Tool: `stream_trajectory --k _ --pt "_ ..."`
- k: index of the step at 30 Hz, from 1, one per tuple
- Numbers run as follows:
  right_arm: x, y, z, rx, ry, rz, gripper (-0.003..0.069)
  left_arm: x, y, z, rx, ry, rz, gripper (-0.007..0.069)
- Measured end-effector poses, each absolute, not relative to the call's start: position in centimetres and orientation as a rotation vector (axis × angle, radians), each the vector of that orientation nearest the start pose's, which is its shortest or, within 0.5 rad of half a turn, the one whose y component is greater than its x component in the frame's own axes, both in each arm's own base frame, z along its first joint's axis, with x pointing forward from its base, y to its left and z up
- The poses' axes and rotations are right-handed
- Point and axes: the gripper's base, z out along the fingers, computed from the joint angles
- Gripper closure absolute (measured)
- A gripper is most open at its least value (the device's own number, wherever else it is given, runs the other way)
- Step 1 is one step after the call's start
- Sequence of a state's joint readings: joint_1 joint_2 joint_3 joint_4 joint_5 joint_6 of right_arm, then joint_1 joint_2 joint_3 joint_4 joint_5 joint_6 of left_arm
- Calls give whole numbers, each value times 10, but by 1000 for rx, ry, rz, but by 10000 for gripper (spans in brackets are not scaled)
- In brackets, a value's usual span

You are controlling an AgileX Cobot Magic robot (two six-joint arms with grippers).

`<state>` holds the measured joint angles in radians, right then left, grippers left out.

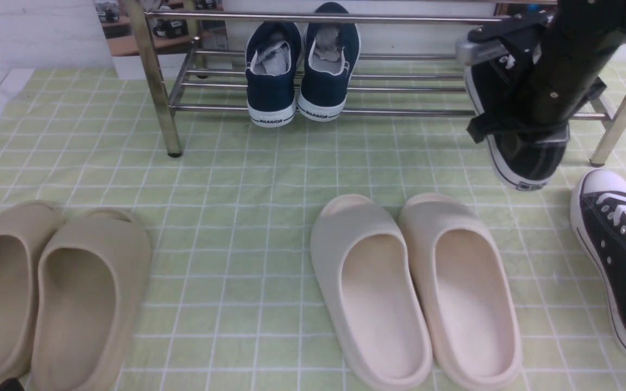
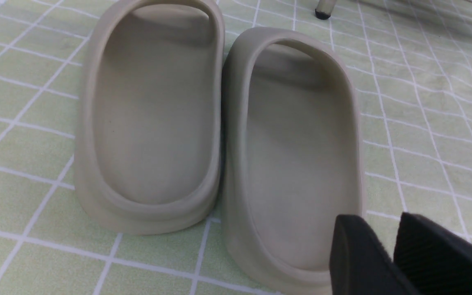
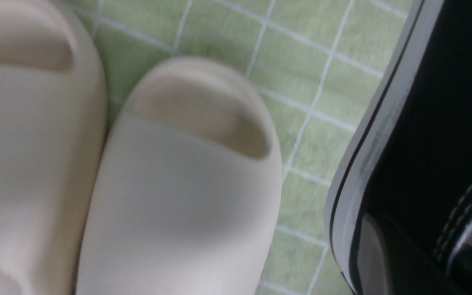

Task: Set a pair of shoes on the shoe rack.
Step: Use the right arm to put a shoe into the shoe rack

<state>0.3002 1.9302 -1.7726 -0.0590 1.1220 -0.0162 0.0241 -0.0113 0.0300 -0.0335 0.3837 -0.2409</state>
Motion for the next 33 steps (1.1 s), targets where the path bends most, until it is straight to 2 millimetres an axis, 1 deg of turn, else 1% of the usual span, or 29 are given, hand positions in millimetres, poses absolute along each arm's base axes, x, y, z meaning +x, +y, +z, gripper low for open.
stream_trajectory --k 1,3,4,6,9,12,17,25,27,29,31,32,33 --pt "412 123 294 -470 2703 -5 638 52 0 169 -270 1870 -181 459" --pt "424 126 291 -484 2693 -10 638 52 0 169 -270 1870 -181 457" --pt "425 126 291 -483 2692 -10 638 52 0 169 -270 1870 -181 456" --pt "440 131 287 -499 2680 -14 638 52 0 169 -270 1870 -181 452" --pt "449 133 284 -501 2666 -23 638 52 0 169 -270 1870 -181 449" --pt "464 135 279 -506 2636 -60 638 52 0 169 -270 1870 -181 444" --pt "475 137 273 -506 2603 -75 638 52 0 169 -270 1870 -181 441" --pt "481 138 269 -507 2559 -86 629 52 0 169 -270 1870 -181 436" --pt "481 138 269 -507 2558 -86 610 52 0 169 -270 1870 -181 432" --pt "480 137 271 -508 2561 -93 571 52 0 169 -270 1870 -181 428" --pt "479 136 275 -508 2566 -106 499 52 0 169 -270 1870 -181 427" --pt "479 136 277 -508 2565 -106 491 52 0 169 -270 1870 -181 426" --pt "476 135 282 -506 2575 -111 428 52 0 169 -270 1870 -181 425"
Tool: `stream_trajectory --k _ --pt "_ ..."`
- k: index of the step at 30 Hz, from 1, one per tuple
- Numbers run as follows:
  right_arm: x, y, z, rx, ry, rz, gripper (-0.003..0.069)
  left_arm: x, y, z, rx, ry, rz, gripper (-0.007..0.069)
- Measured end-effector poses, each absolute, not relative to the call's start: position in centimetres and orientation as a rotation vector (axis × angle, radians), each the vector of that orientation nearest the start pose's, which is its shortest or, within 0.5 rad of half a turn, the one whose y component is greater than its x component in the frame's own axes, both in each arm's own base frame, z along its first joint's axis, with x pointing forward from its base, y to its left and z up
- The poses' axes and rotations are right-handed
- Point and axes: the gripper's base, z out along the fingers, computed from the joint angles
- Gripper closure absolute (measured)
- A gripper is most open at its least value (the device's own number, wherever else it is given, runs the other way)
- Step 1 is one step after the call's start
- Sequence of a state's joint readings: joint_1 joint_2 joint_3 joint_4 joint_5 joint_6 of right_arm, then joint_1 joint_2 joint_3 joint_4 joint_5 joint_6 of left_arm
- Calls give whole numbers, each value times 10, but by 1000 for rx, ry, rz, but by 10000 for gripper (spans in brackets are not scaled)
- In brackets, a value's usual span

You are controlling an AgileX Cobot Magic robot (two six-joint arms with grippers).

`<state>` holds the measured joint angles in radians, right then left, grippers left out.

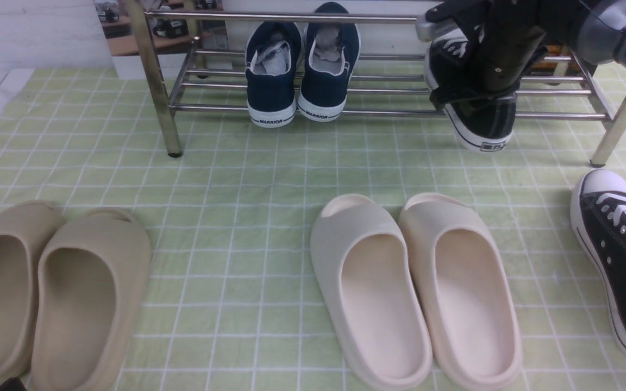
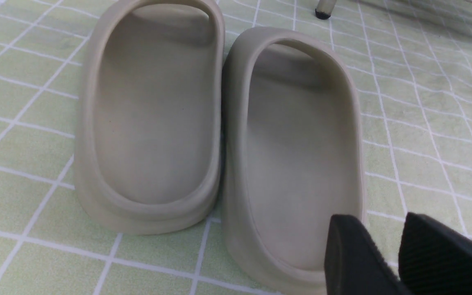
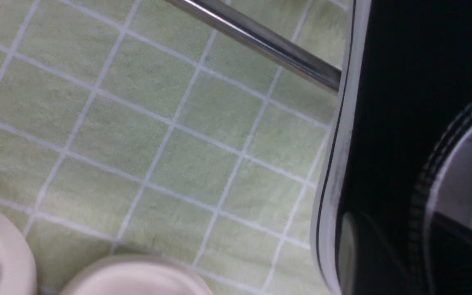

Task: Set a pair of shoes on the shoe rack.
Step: Use the right arm to put a shoe into the shoe rack, then use the right arm to grab the shoe closest to it

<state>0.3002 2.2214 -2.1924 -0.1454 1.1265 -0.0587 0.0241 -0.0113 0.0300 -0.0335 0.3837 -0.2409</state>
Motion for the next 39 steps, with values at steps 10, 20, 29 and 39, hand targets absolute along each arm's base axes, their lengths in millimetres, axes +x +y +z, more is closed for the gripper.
stream_trajectory --k 10,20,29,39 --pt "450 127 342 -470 2542 -98 220 52 0 169 -270 1870 -181 417" --pt "347 102 407 -449 2519 14 215 52 0 169 -270 1870 -181 407" --pt "249 65 317 -321 2822 -112 215 52 0 169 -270 1870 -181 397" --pt "243 49 244 -158 2829 -282 214 52 0 169 -270 1870 -181 386"
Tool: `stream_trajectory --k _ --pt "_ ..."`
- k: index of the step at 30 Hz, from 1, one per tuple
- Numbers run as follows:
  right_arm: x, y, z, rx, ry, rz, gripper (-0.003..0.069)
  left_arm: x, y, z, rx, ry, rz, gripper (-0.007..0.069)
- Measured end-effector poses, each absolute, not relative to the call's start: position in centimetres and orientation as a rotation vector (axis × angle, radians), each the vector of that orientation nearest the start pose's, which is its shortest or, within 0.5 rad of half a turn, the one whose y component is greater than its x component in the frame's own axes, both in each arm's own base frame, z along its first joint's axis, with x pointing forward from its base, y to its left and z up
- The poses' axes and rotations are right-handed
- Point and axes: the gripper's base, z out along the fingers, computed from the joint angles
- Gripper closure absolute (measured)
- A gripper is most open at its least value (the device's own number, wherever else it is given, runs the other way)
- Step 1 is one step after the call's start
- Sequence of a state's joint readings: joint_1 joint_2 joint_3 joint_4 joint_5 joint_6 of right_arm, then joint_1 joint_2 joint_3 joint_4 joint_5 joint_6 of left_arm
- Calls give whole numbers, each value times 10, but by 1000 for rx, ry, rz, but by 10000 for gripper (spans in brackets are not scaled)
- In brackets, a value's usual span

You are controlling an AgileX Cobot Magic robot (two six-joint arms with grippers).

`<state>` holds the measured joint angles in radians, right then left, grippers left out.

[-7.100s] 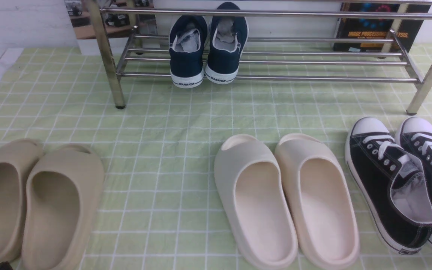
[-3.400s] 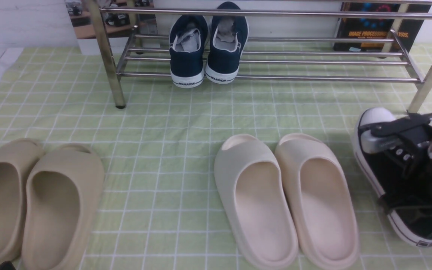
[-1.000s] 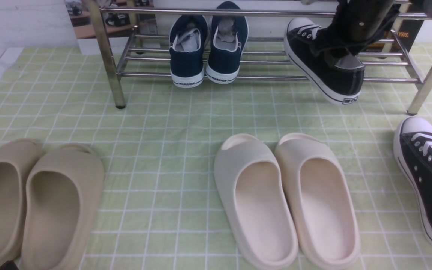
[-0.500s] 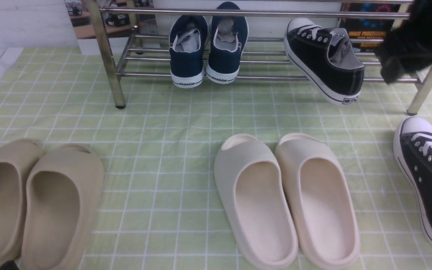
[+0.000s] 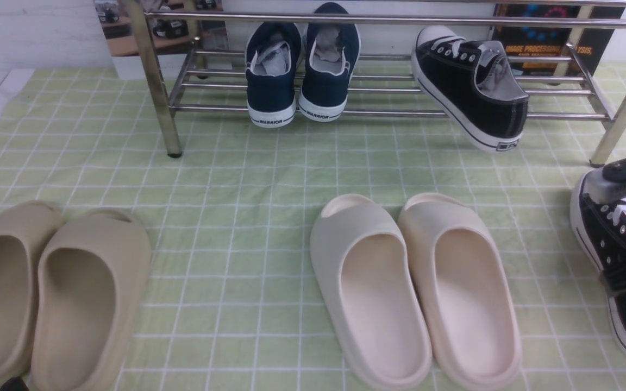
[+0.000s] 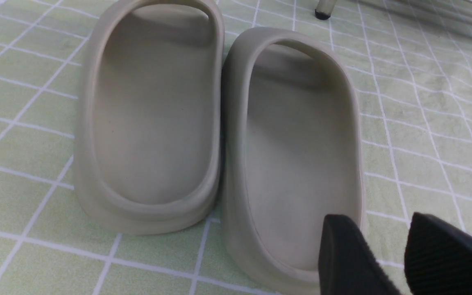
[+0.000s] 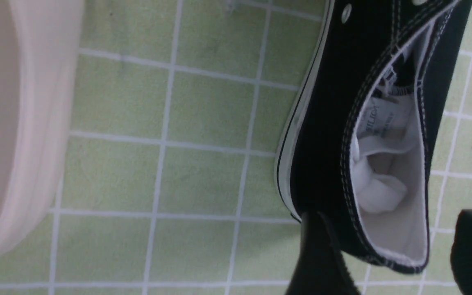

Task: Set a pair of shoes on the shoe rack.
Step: Use the right arm to grab the shoe closest to it, then use the right arm to put a shoe into the shoe rack

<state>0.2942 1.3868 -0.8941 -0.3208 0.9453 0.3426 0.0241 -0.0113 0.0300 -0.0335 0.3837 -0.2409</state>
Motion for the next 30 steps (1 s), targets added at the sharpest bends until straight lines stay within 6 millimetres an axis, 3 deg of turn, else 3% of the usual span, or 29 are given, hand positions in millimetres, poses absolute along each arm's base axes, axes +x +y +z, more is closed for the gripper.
stream_trajectory --k 9,11,15,16,17,18,23,24,30 --pt "272 28 198 8 2927 -274 251 52 0 169 -270 1870 -181 386" --pt "274 24 192 18 2959 -261 307 52 0 169 -270 1870 -181 386" --pt "272 28 192 -70 2978 -189 550 52 0 169 -270 1870 -181 386" --pt "272 28 192 -69 2979 -184 561 52 0 169 -270 1870 -181 386" --pt "270 29 197 -71 2976 -161 629 52 0 169 -270 1870 -181 386" --pt "267 30 202 -71 2972 -149 641 52 0 169 -270 1870 -181 386" --pt "252 31 231 -101 2954 -90 641 52 0 169 -270 1870 -181 386" --pt "250 31 249 -143 2919 -74 641 52 0 169 -270 1870 -181 386" --pt "269 37 294 -222 2796 -32 641 52 0 169 -270 1870 -181 386"
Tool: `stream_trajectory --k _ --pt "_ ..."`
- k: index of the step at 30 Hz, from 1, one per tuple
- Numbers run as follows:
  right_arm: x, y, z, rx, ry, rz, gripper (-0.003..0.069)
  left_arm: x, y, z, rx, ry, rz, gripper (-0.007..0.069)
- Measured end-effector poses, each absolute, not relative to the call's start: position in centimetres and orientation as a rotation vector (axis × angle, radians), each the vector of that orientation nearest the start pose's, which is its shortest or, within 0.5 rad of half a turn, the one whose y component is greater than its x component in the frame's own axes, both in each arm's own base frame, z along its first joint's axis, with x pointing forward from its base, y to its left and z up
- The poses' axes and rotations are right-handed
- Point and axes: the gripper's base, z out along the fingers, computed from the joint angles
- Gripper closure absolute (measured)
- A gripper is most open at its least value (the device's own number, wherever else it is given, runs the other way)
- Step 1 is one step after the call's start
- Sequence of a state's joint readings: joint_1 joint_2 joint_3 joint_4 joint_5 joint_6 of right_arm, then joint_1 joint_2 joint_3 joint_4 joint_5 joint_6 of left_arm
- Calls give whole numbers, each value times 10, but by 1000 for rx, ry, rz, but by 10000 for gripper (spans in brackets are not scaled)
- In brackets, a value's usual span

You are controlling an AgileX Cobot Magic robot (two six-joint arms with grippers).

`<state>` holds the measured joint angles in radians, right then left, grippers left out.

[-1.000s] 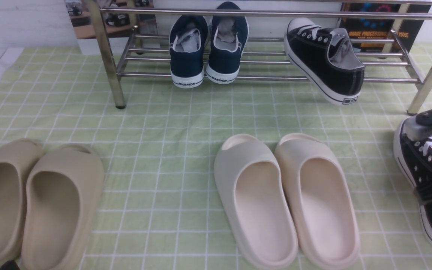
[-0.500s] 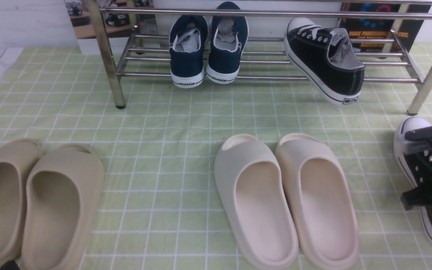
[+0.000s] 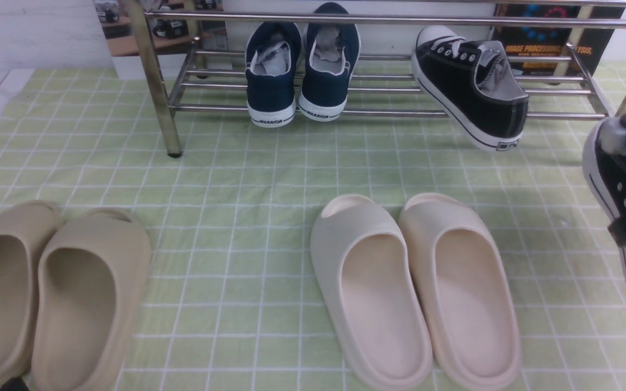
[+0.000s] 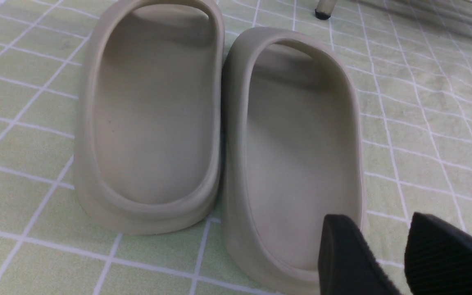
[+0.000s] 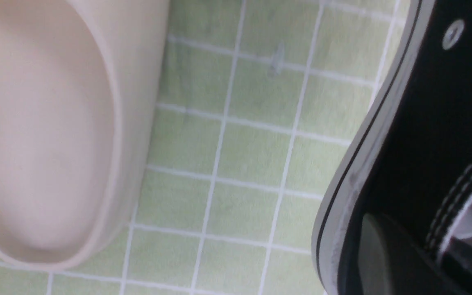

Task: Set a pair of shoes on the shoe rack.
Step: Use the right arm to put a shoe into the shoe rack

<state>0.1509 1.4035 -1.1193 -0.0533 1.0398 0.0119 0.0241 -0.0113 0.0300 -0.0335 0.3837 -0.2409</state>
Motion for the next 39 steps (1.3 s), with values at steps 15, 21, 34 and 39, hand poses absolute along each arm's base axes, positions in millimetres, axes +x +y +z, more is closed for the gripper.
stream_trajectory --k 15,21,34,39 --pt "377 50 294 -339 2787 -104 641 52 0 169 -270 1870 -181 386" --pt "413 53 290 -498 2730 -160 641 52 0 169 -270 1870 -181 386" --pt "449 71 295 -646 2704 11 641 52 0 169 -270 1870 -181 386" --pt "449 72 304 -676 2684 11 641 52 0 169 -270 1870 -181 386"
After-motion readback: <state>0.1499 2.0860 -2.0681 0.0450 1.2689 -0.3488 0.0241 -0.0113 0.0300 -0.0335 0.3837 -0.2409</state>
